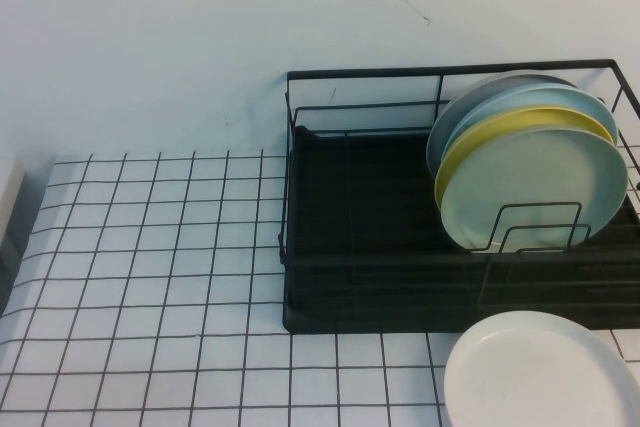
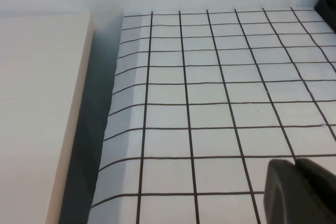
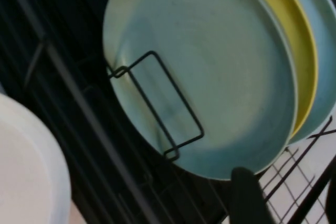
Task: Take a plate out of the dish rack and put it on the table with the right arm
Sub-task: Grasp the plate from the shelf
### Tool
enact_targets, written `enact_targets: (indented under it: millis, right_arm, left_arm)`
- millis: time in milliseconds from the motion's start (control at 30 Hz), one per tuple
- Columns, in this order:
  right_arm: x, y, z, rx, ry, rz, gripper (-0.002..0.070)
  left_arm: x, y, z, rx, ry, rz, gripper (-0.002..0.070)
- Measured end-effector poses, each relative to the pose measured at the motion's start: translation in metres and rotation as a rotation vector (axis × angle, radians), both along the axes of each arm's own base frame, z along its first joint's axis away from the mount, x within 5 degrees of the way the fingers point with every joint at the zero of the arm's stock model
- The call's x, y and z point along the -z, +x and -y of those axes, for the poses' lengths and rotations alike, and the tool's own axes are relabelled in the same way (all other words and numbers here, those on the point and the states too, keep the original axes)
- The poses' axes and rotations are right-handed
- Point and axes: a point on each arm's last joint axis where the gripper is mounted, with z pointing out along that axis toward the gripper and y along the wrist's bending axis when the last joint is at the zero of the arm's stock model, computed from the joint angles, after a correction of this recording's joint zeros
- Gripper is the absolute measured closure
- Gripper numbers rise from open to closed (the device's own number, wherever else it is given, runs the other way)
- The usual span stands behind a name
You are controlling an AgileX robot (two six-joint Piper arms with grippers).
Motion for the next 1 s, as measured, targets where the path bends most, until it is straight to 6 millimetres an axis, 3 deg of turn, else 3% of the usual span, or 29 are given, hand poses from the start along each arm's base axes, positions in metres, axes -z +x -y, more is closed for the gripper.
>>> enact_targets:
  millis: [167,500,1000]
  right_arm:
    - [0.011,0.021,0.003,0.054,-0.011,0.052,0.0325]
    - [0.043,0.057,0.003,0.093,-0.025,0.008,0.0319]
    - [0.061,0.078,0.002,0.126,-0.022,0.0,0.0348]
  left_arm:
    - [0.0,0.0,0.0,0.0,0.0,0.0,0.0678]
    - [0.0,0.0,0.0,0.0,0.0,0.0,0.0678]
    - [0.0,0.0,0.0,0.0,0.0,0.0,0.0678]
